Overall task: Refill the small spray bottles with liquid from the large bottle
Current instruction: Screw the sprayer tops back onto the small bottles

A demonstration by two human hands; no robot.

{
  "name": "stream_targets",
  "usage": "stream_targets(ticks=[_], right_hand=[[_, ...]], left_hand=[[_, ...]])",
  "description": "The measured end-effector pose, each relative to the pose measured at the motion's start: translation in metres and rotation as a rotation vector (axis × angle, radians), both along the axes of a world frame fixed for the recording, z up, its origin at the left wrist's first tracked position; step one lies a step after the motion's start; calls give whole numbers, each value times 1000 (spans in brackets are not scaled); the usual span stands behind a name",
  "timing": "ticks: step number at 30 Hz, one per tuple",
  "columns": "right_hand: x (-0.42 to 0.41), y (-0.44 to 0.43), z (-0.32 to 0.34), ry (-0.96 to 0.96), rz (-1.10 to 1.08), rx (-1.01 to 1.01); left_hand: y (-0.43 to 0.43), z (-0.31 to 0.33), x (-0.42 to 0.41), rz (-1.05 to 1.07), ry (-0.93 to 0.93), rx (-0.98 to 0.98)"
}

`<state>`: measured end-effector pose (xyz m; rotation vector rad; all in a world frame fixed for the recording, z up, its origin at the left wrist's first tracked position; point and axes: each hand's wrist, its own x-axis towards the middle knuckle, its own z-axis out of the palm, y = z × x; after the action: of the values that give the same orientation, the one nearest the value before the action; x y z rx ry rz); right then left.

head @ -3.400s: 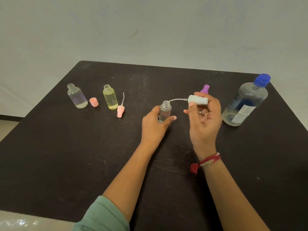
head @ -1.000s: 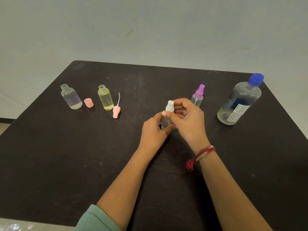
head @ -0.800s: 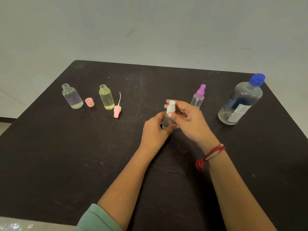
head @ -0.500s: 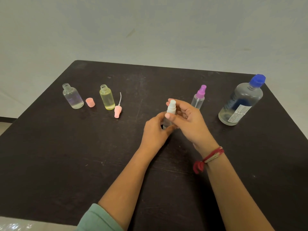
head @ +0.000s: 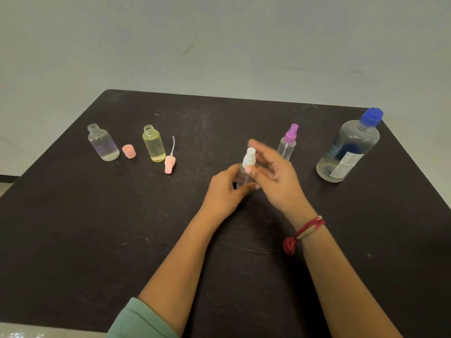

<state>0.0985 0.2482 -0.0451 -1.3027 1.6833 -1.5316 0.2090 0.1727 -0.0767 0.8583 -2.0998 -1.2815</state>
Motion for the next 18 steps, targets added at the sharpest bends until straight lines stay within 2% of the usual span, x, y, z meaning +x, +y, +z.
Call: stream_targets(ticks=[1, 3, 7, 9, 11, 15, 16, 18], right_hand=[[-1, 1, 1, 22, 56, 15], [-1, 1, 2, 36, 33, 7], [17, -1, -2, -50, -275, -94], [21, -3, -2, -78, -363, -119], [16, -4, 1, -43, -291, -80], [-6, -3, 8, 2, 143, 82], [-9, -3, 9, 11, 177, 94], [-8, -3, 9, 2, 106, 53]], left_hand=[[-1, 0, 0, -23, -7, 15], [-2, 0, 0, -39, -7, 25], [5, -2, -3, 23, 27, -32], [5, -3, -3, 27, 36, -35], [2, -2, -1, -8, 30, -14], [-9, -2, 3, -130, 10, 70], [-10, -2, 3, -141, 0, 79], [-7, -2, 1, -114, -8, 68]])
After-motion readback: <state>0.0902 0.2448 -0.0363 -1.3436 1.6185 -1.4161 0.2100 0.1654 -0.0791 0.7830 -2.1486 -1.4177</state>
